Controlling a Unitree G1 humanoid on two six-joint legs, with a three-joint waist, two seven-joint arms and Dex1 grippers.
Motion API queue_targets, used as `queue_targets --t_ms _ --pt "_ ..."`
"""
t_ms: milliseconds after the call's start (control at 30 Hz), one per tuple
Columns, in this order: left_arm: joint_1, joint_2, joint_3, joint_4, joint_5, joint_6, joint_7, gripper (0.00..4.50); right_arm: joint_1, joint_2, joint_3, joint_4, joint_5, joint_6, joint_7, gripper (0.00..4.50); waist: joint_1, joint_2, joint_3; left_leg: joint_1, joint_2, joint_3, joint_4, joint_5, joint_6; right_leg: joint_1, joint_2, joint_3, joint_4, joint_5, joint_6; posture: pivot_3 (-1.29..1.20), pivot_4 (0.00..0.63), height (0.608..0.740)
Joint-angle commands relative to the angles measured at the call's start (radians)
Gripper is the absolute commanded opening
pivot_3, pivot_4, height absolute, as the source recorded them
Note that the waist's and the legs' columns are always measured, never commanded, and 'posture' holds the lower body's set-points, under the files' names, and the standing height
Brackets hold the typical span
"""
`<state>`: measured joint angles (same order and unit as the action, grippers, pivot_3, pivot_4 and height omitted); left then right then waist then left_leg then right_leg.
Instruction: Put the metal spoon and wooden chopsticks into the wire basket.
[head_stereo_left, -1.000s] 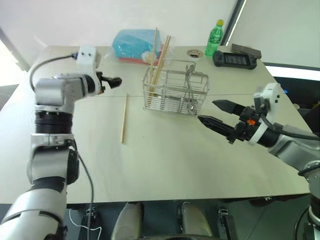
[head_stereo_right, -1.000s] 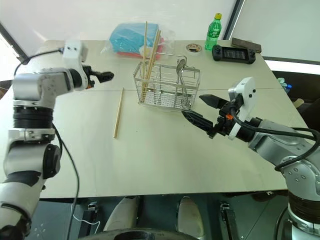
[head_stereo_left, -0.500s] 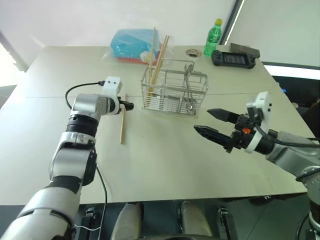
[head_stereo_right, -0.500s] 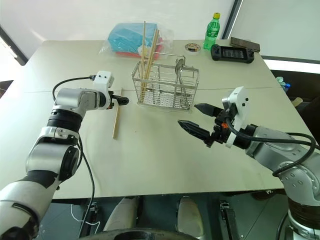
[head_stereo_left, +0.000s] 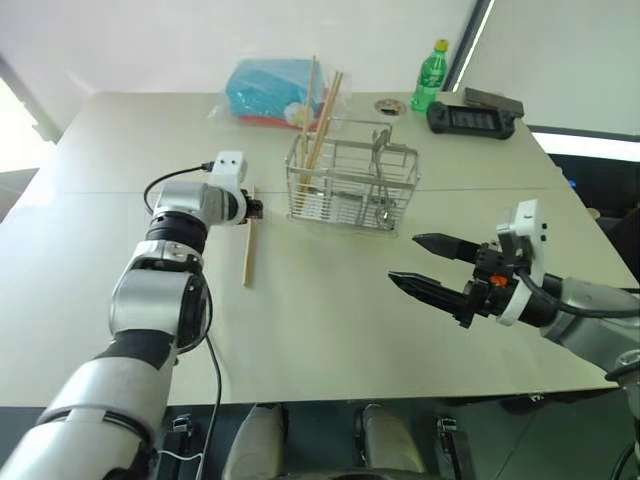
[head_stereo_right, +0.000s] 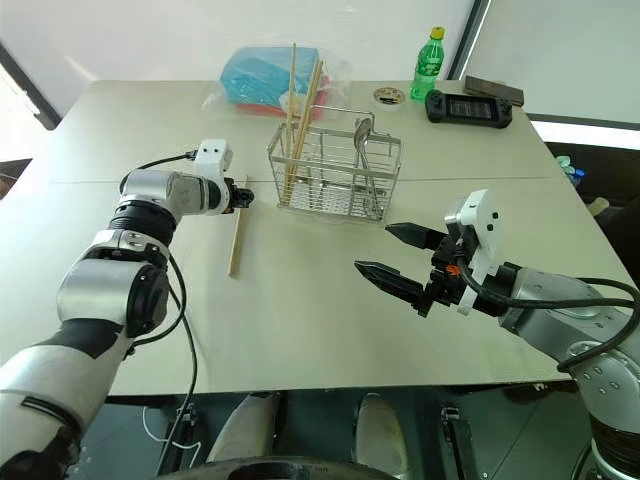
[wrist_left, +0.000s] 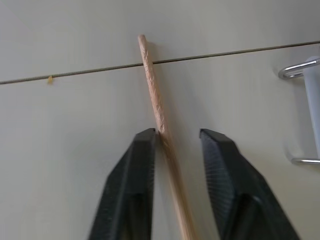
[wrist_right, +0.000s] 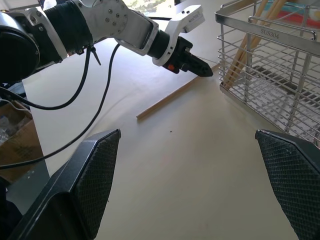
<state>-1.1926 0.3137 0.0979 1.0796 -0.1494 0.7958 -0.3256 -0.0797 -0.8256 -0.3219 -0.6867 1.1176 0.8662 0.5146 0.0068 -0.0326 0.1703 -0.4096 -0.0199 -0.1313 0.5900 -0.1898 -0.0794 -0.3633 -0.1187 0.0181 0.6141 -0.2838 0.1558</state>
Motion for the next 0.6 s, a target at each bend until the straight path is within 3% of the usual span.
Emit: queue_targets --t_ms 33,267,600 --pt "-0.012 -0.015 0.028 0.033 -0.012 0.016 0.008 0.02 -0.009 -0.008 -0.032 -0.014 0.019 -0.020 0.001 4.50 0.004 0.000 0.000 0.000 0.000 0.000 0.000 0.000 0.000 0.000 0.000 0.000 0.000 0.000 0.000 0.00 0.150 0.731" --pt "-0.011 -0.003 0.046 0.021 0.002 -0.004 0.021 0.02 -0.019 -0.007 -0.026 -0.003 0.018 -0.021 0.001 4.50 0.004 0.000 0.000 0.000 0.000 0.000 0.000 0.000 0.000 0.000 0.000 0.000 0.000 0.000 0.000 0.00 0.150 0.731" --pt "-0.054 0.054 0.200 -0.229 -0.108 -0.487 -0.001 0.02 -0.018 -0.022 -0.034 0.004 0.015 -0.016 0.014 4.50 0.004 -0.002 0.001 -0.002 0.000 0.000 -0.001 0.000 0.000 -0.003 0.000 0.000 0.000 0.000 0.000 0.00 0.150 0.731"
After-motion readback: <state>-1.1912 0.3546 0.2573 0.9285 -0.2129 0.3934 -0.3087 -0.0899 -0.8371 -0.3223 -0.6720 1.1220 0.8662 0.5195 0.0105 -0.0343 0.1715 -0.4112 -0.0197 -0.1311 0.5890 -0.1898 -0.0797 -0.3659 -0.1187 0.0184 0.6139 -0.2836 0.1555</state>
